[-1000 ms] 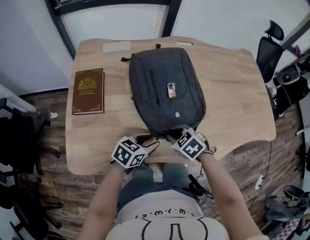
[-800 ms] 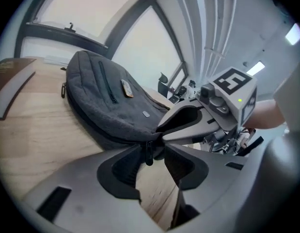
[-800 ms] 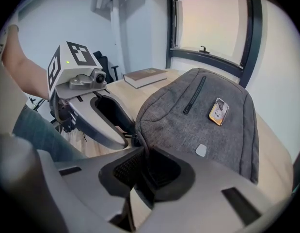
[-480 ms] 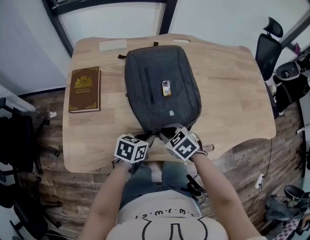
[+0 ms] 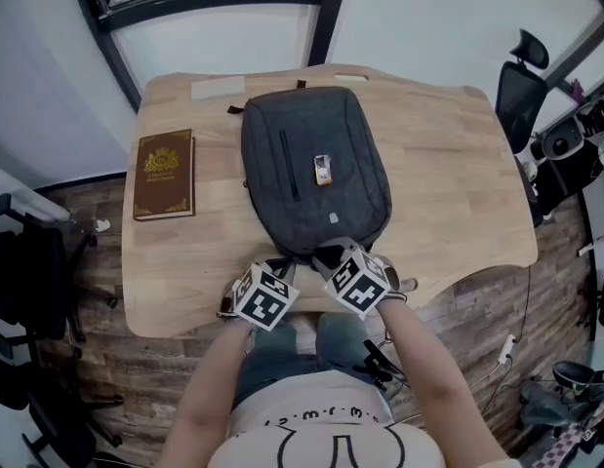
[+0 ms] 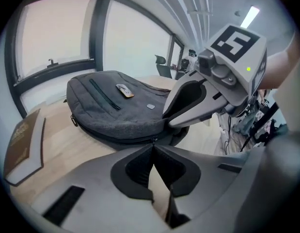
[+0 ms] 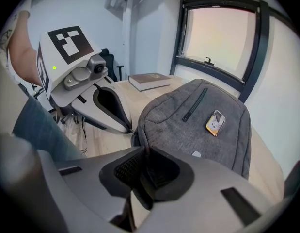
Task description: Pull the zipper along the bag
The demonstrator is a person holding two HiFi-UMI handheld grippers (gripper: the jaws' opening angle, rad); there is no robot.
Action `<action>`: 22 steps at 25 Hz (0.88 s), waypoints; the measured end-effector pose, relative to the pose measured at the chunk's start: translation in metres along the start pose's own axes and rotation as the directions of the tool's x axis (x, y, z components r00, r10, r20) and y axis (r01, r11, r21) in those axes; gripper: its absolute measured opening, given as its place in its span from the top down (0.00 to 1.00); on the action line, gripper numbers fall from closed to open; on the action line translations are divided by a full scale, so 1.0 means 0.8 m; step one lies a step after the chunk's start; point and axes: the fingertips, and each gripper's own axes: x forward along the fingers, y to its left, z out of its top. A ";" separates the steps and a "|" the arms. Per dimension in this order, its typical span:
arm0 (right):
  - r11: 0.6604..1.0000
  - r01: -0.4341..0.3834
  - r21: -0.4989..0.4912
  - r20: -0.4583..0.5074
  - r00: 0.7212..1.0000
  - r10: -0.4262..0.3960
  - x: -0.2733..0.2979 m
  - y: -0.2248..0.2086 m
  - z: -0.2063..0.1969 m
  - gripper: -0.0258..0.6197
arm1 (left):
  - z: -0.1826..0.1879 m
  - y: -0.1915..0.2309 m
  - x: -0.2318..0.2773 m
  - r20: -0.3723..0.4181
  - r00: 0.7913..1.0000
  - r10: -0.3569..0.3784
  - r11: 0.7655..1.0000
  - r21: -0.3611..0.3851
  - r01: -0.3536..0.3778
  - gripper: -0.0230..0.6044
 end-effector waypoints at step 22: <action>0.997 -0.059 -0.047 -0.083 0.995 0.055 -0.010 0.004 0.011 0.83 | 0.026 0.246 0.014 0.020 0.977 0.211 0.967 -0.151 -0.206 0.93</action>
